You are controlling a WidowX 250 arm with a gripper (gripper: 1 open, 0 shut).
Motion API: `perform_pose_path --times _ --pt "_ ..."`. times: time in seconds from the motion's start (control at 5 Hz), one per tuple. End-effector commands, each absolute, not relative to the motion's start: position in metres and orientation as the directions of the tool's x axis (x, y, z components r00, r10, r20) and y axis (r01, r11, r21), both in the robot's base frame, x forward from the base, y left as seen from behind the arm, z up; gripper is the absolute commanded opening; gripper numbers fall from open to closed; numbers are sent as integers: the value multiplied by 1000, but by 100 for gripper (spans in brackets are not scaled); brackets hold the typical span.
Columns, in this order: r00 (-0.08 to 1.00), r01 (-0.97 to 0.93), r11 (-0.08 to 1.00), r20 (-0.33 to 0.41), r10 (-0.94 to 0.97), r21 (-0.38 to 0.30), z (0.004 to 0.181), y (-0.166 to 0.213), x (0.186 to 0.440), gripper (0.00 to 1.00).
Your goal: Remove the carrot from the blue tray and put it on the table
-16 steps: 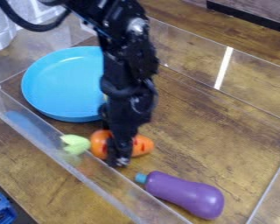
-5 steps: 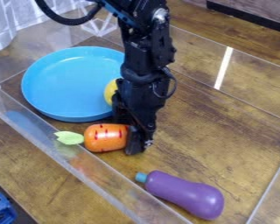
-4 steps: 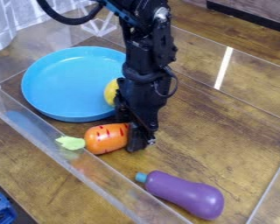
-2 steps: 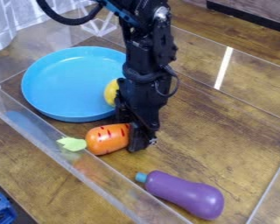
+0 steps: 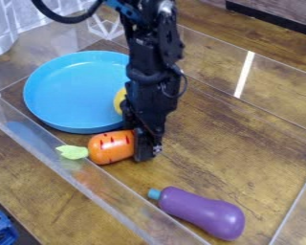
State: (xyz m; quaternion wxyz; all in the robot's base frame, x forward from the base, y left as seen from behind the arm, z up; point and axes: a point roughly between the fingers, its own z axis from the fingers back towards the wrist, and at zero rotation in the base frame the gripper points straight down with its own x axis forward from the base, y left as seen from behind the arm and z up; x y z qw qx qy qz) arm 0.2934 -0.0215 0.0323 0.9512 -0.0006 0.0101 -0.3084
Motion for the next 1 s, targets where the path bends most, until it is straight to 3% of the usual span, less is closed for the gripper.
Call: perform_pose_path --times 0.0,0.8 --pt "795 601 798 70 -603 43 56 -15 305 0" --pt "726 679 734 136 -674 19 54 -34 304 0"
